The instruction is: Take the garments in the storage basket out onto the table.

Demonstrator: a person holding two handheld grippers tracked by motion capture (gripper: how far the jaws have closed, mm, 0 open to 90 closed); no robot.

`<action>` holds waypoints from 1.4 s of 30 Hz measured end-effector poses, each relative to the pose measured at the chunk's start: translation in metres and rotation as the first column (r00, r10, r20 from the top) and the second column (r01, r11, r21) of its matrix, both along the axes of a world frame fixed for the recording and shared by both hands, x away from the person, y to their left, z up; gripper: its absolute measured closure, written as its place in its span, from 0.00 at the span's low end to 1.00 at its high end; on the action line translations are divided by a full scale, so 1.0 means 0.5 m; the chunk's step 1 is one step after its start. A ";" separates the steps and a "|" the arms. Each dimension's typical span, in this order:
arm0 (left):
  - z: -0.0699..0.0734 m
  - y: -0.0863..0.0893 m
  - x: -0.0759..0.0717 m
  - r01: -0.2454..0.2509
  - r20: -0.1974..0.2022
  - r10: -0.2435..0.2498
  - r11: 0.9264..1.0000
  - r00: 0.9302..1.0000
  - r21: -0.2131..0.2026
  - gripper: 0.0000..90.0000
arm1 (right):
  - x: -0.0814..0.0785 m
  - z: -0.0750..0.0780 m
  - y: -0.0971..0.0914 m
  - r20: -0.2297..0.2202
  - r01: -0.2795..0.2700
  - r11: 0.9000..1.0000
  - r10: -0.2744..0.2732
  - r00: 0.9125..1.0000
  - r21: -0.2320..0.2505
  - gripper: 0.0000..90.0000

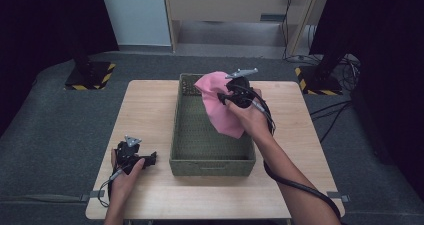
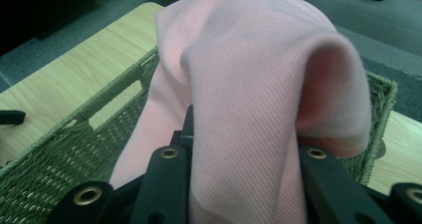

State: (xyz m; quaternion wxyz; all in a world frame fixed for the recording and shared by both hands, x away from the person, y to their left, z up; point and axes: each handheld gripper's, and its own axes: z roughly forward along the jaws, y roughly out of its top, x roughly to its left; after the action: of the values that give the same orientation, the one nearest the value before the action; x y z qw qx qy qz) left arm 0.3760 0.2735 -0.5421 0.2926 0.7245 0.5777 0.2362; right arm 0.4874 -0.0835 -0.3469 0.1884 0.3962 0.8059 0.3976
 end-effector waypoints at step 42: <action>0.000 0.000 0.000 0.000 0.000 0.000 1.000 1.000 0.000 0.00 | -0.022 0.065 -0.045 0.028 -0.001 1.000 0.001 1.000 0.004 0.77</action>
State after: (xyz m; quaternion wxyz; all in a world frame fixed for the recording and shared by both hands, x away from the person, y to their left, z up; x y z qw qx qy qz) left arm 0.3761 0.2735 -0.5421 0.2927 0.7244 0.5778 0.2360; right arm 0.4764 -0.1058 -0.3146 0.1984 0.3905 0.8026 0.4049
